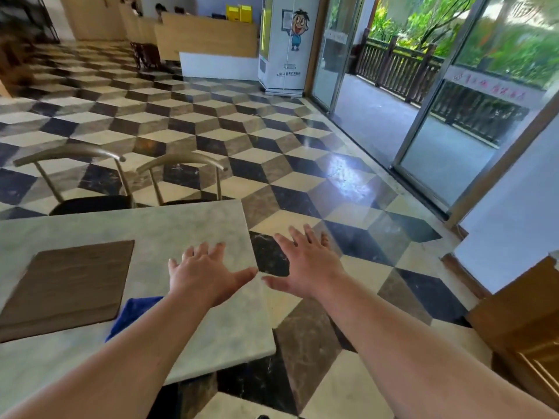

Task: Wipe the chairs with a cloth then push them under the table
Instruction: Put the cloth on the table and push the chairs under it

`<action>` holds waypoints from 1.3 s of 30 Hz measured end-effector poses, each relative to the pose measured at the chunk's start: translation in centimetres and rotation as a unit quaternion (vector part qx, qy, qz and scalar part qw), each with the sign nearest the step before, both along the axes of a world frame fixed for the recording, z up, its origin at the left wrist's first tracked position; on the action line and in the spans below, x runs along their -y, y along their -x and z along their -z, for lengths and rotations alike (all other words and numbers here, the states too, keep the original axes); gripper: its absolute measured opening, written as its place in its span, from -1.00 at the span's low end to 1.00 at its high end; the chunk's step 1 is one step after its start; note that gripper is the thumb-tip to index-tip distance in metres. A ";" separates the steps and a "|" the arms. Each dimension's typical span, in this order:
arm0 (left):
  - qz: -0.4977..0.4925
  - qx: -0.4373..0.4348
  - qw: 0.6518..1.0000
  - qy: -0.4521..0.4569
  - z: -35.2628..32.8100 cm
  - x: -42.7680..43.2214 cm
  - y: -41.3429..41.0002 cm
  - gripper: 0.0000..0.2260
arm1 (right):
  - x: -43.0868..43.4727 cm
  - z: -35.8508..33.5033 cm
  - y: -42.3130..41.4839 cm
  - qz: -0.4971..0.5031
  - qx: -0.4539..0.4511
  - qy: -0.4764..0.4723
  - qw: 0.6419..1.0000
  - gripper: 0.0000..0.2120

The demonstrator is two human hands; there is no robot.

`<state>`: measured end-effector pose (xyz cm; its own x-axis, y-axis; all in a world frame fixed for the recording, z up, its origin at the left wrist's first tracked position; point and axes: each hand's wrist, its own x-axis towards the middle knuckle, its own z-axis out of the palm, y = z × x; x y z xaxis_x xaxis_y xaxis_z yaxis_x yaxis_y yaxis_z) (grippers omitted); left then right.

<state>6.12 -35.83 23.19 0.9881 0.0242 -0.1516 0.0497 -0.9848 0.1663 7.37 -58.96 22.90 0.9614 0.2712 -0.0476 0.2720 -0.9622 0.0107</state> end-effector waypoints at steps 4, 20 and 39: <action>-0.024 -0.005 1.000 -0.004 1.5 4.0 -9.2 0.11 | 2.8 -0.5 -9.2 -0.015 0.008 -0.005 1.000 0.13; -0.133 0.007 0.991 0.009 5.2 11.9 -33.4 0.02 | 12.4 5.0 -38.7 -0.120 -0.089 -0.017 0.989 0.04; -0.445 0.007 0.895 -0.027 2.6 15.1 -52.4 -0.01 | 6.4 2.5 -69.6 -0.380 -0.084 -0.013 0.921 -0.08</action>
